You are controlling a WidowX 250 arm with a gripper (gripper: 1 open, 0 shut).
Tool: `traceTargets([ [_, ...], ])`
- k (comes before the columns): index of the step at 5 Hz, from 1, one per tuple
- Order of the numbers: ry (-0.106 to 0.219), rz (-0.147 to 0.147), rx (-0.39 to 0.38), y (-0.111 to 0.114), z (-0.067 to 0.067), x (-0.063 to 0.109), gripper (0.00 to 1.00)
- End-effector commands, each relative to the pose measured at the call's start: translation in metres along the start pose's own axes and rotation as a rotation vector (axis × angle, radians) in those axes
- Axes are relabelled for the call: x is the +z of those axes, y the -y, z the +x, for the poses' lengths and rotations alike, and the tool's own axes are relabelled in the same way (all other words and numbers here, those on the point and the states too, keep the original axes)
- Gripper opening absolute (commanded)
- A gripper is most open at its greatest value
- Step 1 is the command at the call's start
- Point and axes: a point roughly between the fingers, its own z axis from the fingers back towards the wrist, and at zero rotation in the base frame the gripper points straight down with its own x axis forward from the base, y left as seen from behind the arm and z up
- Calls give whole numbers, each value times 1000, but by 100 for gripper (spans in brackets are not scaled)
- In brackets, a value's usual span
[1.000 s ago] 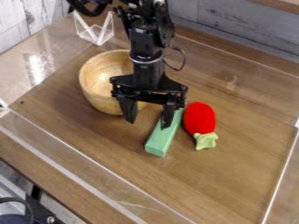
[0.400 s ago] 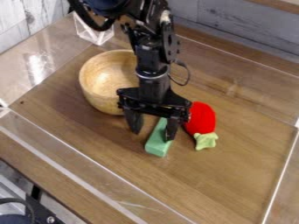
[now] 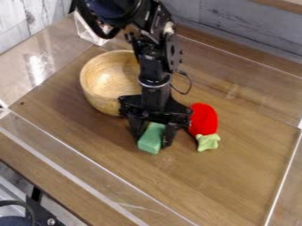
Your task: Put the green block in the brown bowl
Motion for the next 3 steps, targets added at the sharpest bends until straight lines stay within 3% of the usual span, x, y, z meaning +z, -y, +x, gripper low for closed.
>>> traceTargets([
  [1, 37, -22, 4, 10, -2, 18, 0],
  [2, 38, -36, -9, 21, -8, 27, 0],
  [3, 44, -48, -61, 8, -9, 32, 0],
])
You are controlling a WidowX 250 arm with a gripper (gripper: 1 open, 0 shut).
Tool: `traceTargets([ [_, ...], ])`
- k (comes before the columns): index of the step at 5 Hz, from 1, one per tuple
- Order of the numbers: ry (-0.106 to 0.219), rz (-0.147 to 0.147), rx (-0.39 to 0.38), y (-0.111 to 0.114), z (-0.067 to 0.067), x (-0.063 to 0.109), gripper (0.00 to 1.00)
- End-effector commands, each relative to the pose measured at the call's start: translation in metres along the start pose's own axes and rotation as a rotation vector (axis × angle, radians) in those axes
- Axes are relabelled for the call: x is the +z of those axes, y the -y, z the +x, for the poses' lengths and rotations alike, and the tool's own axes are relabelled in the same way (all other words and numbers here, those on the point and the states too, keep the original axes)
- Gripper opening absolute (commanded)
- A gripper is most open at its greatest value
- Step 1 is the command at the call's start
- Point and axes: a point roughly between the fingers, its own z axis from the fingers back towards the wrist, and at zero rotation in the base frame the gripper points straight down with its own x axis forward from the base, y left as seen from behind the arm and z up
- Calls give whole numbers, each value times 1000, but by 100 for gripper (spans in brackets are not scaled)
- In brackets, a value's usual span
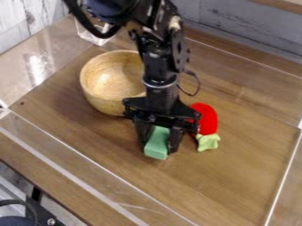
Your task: Put the green block in the brown bowl
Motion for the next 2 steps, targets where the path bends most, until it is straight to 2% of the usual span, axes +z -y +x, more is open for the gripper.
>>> traceTargets([
  [1, 52, -13, -32, -15, 7, 13, 0],
  [2, 57, -40, -58, -9, -2, 19, 0],
])
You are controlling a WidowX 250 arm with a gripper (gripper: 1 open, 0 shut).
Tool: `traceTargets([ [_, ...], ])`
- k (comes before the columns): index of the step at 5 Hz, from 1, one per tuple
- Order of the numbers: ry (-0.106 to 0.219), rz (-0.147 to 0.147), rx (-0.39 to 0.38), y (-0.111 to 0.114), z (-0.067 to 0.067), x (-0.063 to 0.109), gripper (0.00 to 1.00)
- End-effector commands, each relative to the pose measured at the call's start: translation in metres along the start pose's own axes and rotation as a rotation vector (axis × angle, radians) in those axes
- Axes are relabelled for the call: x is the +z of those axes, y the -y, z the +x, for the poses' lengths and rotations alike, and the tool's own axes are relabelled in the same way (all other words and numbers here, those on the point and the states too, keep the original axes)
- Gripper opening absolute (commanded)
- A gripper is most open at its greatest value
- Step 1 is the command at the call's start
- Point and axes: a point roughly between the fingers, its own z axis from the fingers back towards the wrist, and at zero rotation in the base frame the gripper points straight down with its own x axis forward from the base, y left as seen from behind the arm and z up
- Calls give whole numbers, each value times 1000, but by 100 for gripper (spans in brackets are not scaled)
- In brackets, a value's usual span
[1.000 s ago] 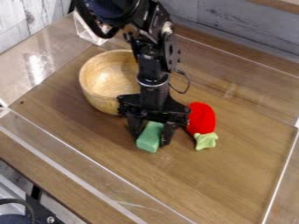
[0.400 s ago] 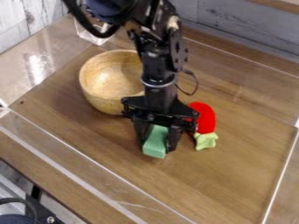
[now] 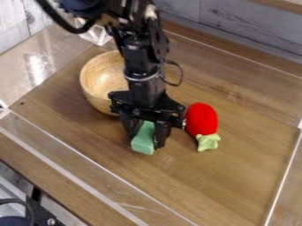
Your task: Put the green block in the brown bowl
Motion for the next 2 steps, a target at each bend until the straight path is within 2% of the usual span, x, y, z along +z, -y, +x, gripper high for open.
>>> traceTargets([
  [1, 46, -2, -40, 12, 0, 11, 0],
  [2, 42, -4, -63, 13, 8, 2, 0],
])
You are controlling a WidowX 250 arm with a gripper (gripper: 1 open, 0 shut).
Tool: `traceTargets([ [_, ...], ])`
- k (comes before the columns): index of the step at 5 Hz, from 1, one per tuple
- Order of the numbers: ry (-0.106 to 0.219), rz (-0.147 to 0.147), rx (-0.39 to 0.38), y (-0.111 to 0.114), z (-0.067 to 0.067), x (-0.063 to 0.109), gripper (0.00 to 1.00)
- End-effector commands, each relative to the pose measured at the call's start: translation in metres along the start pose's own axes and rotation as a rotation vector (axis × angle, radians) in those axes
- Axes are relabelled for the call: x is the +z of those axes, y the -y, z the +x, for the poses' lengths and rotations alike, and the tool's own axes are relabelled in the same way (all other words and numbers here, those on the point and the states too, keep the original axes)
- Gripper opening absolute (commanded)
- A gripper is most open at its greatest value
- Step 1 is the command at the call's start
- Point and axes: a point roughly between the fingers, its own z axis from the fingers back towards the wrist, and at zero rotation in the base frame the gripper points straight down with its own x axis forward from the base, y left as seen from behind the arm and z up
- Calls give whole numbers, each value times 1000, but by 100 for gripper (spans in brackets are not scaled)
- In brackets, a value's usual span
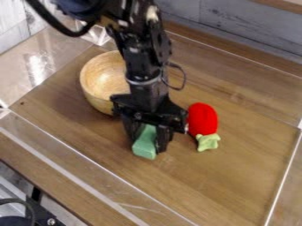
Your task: Put the green block in the brown bowl
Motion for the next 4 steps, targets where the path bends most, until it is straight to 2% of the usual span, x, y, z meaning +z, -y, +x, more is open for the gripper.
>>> traceTargets([
  [1, 51, -11, -40, 3, 21, -1, 100],
  [2, 51, -9, -24, -2, 21, -5, 0],
  [3, 55, -10, 32, 0, 23, 5, 0],
  [4, 54, -11, 49, 6, 35, 16, 0],
])
